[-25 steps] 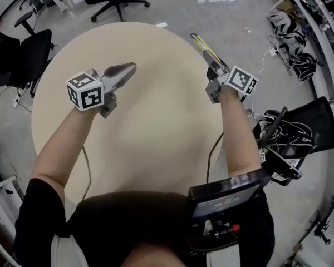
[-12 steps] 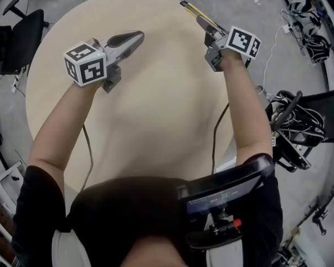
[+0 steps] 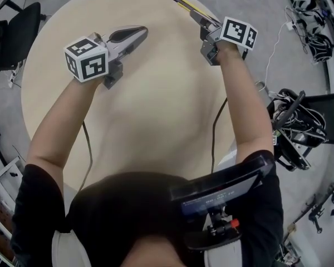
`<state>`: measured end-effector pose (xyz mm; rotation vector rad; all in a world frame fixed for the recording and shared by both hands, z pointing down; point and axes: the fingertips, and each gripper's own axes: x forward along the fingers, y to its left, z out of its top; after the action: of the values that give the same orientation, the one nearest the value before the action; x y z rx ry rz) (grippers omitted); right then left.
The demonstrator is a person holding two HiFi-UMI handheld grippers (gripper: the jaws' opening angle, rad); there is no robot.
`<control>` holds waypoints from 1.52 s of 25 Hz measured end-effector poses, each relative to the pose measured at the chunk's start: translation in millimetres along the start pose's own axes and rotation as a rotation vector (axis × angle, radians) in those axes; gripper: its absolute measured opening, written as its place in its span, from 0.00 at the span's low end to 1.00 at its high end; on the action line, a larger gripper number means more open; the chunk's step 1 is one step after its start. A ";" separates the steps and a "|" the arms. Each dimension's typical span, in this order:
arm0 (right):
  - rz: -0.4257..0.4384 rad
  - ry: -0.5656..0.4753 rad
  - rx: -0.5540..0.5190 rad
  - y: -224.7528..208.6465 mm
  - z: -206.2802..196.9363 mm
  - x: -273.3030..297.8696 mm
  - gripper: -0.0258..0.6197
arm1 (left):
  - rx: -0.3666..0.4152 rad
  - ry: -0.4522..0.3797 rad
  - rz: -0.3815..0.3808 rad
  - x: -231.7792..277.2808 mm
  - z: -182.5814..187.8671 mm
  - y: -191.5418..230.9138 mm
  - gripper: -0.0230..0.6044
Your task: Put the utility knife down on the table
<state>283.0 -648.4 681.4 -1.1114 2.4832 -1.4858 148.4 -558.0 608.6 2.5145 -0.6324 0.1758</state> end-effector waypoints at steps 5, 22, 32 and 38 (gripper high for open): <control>-0.004 0.012 0.000 -1.3 -3.0 4.2 0.18 | -0.014 -0.003 -0.010 1.4 -3.1 0.5 0.03; -0.116 -0.006 -0.241 1.8 11.6 10.9 0.90 | -0.034 0.008 -0.021 2.4 -11.1 4.7 0.03; -0.106 -0.066 -0.229 15.4 25.3 -17.5 0.88 | -0.018 0.008 -0.032 3.4 -6.2 -19.0 0.03; -0.074 -0.107 -0.230 47.8 32.1 -46.1 0.78 | 0.013 0.001 -0.047 -6.6 11.4 -45.3 0.03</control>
<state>302.8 -631.5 612.4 -1.2931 2.6136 -1.1433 163.9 -527.5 576.1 2.5393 -0.5732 0.1646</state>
